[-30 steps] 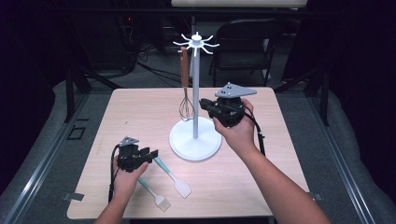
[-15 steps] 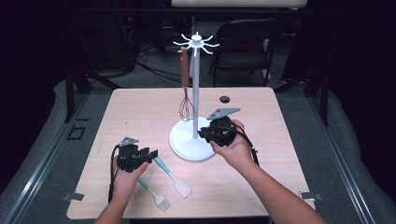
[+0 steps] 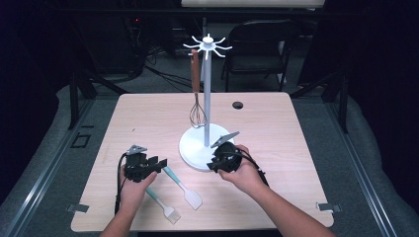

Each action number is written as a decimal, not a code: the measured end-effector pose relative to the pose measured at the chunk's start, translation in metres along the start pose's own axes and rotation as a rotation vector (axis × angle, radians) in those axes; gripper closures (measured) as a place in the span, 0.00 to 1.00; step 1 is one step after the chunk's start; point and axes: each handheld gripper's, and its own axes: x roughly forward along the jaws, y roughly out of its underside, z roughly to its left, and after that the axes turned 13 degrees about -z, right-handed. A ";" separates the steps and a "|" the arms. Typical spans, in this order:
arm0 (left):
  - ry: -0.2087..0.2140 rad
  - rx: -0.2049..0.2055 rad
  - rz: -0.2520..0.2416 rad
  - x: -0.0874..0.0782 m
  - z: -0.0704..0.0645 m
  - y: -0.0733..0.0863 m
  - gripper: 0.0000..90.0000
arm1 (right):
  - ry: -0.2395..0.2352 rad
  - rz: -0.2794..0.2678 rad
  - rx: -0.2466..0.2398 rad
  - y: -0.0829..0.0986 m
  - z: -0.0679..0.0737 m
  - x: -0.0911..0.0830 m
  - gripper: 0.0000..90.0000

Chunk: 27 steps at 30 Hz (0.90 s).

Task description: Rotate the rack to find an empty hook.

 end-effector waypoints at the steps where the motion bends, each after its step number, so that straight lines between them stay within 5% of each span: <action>1: 0.000 0.001 0.000 0.000 0.000 0.000 0.60 | -0.004 0.006 -0.007 0.001 0.002 0.003 0.77; 18: 0.004 0.003 0.012 0.001 0.001 0.001 0.60 | -0.097 0.074 -0.071 0.012 0.060 0.057 0.76; 27: 0.003 0.002 0.007 0.001 0.001 0.001 0.60 | -0.090 0.096 -0.098 0.014 0.077 0.082 0.79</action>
